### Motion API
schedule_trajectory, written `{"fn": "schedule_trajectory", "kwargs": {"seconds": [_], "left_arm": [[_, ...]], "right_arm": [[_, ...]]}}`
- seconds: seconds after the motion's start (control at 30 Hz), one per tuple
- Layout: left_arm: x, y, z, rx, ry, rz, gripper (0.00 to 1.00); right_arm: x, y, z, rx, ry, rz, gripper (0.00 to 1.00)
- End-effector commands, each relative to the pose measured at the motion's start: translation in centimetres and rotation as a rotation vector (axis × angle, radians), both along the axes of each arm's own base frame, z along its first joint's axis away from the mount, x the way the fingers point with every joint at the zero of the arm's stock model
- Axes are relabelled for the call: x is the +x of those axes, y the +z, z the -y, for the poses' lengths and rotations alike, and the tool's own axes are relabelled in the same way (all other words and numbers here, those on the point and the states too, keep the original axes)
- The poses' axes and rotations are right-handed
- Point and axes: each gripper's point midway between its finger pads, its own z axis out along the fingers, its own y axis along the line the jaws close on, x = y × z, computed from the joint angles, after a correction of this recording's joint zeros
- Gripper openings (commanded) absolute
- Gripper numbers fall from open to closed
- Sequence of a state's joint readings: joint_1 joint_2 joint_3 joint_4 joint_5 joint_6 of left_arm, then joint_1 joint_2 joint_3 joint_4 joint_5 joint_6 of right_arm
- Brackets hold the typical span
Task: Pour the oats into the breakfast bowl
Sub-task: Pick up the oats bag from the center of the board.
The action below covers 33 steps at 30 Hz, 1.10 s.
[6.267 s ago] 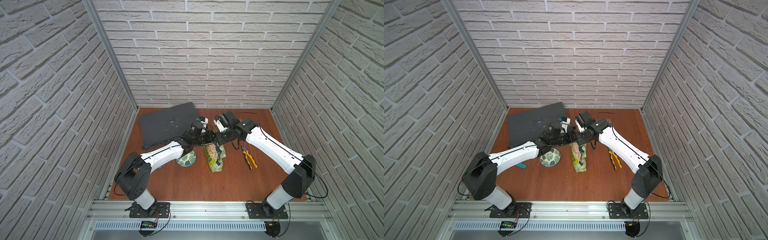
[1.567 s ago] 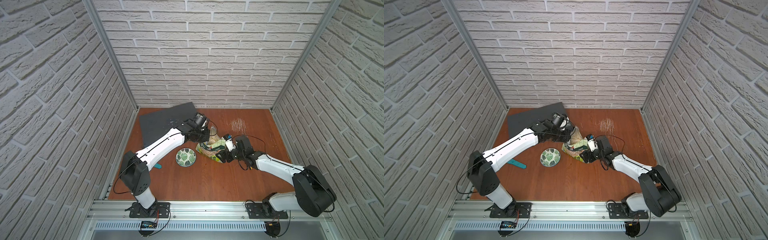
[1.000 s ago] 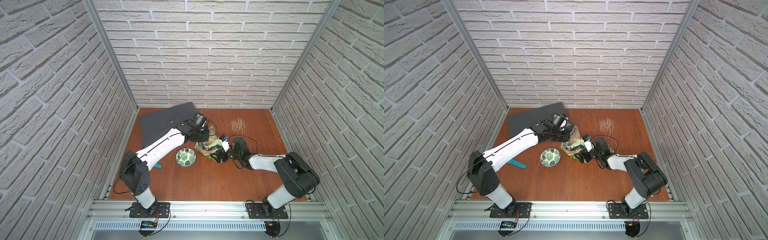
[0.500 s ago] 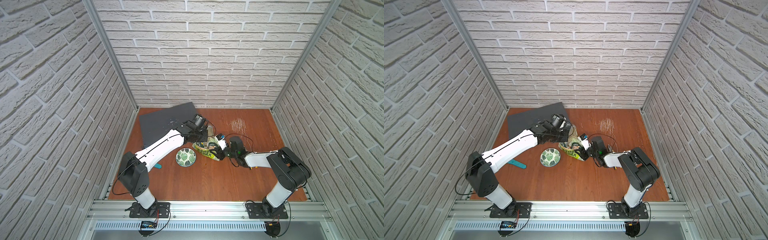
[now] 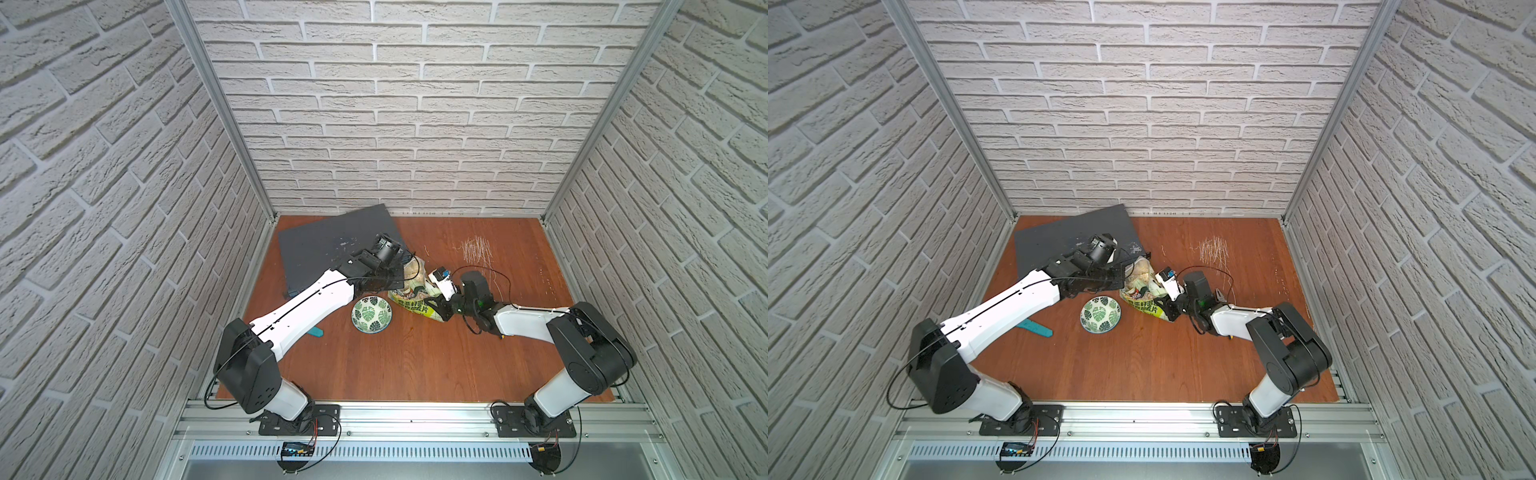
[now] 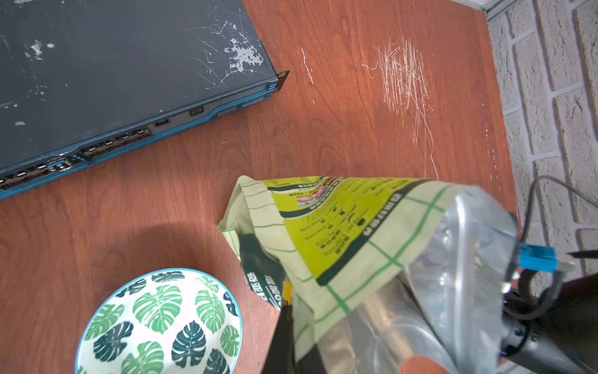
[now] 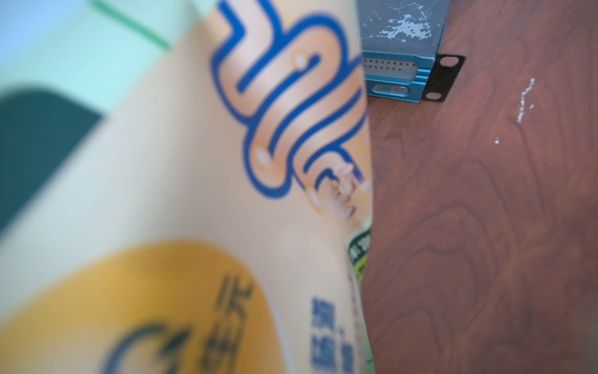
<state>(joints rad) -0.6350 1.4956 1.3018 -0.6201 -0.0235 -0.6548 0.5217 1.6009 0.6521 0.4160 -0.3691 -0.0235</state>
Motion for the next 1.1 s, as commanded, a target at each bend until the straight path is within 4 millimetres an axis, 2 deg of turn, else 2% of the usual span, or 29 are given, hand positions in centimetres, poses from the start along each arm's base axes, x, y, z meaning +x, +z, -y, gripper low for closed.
{"fn": "schedule_trajectory", "kwargs": {"seconds": [0.0, 0.13, 0.37, 0.53, 0.63, 0.77, 0.93, 1.07], "left_arm": [[-0.4, 0.6, -2.8, 0.048, 0.065, 0.010, 0.00], [-0.1, 1.8, -2.4, 0.005, 0.049, 0.045, 0.00], [0.3, 3.2, -2.4, -0.112, 0.043, 0.069, 0.14], [-0.1, 5.4, -4.6, -0.168, 0.047, 0.129, 0.32], [-0.3, 6.2, -7.7, -0.188, 0.115, 0.165, 0.43], [-0.5, 5.0, -12.2, -0.189, 0.270, 0.163, 0.48], [-0.6, 1.3, -17.0, -0.190, 0.482, 0.133, 0.50], [-0.6, -1.4, -19.6, -0.196, 0.618, 0.111, 0.51]], "right_arm": [[1.9, 1.2, 2.8, -0.097, -0.124, 0.060, 0.03], [2.2, 3.0, 3.5, -0.144, -0.142, 0.131, 0.03], [1.9, 5.8, 3.2, -0.196, -0.138, 0.226, 0.03], [1.9, 8.4, 3.7, -0.225, -0.140, 0.281, 0.03], [1.5, 10.3, 3.4, -0.283, -0.123, 0.342, 0.04], [1.2, 12.2, 3.0, -0.349, -0.119, 0.418, 0.04], [0.8, 14.6, 1.8, -0.456, -0.112, 0.543, 0.03], [0.8, 15.7, 0.2, -0.531, -0.130, 0.631, 0.04]]}}
